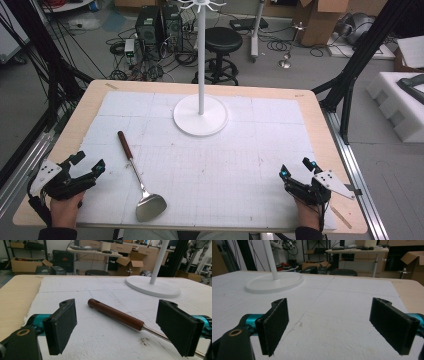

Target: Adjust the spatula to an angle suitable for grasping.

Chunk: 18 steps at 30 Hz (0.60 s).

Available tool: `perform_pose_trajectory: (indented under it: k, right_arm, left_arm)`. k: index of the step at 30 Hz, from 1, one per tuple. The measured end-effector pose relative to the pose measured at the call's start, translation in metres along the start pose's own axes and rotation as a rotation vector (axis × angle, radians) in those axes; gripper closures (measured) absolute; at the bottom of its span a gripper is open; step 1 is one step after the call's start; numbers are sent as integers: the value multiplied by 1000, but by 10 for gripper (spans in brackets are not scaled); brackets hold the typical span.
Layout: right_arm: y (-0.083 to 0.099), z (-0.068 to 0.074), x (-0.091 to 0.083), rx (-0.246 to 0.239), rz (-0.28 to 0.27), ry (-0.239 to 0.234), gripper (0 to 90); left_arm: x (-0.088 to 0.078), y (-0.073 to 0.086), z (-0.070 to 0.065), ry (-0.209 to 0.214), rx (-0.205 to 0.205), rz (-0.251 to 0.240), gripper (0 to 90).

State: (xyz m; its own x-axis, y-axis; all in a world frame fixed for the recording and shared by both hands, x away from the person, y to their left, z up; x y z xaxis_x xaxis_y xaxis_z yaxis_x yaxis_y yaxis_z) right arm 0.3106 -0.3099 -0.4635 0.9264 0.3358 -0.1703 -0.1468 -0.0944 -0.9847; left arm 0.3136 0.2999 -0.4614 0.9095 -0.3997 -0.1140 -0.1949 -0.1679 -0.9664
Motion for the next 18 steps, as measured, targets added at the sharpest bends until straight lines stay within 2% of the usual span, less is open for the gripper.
perform_pose_trajectory:
  k: [3,6,10,12,14,15,16,18]
  right_arm:
    - [0,0,0,-7,-2,-2,144]
    - [0,1,1,-4,3,-10,144]
    - [0,0,0,-4,-2,-12,144]
    - [0,1,1,-2,3,-8,144]
    - [0,1,2,-9,12,-8,144]
    - [1,2,2,-5,22,-9,144]
    - [1,1,3,-21,18,-7,144]
    - [1,2,3,-23,25,-8,144]
  left_arm:
    - [0,0,1,-4,-9,-1,216]
    - [2,1,3,-15,-21,18,214]
    - [2,0,5,-30,-35,18,208]
    - [1,0,5,-30,-55,15,208]
    - [1,1,3,-12,-93,33,217]
    - [0,2,0,28,-106,49,286]
    - [-1,3,-6,76,-105,63,479]
    - [1,3,-20,110,-67,109,699]
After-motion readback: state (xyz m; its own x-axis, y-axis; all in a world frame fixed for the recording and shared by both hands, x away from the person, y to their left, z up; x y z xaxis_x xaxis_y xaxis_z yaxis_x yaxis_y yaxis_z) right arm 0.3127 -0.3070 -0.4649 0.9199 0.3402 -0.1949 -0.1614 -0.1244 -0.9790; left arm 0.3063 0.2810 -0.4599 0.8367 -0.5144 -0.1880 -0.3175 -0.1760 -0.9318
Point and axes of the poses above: each handheld gripper's, and its own axes: x roughly forward along the jaws, y roughly out of its underside, z roughly to its left, the point moved 8 cm from there along x, roughly forward along the jaws, and after that the axes turned 6 degrees about -x, right-handed, at the moved point
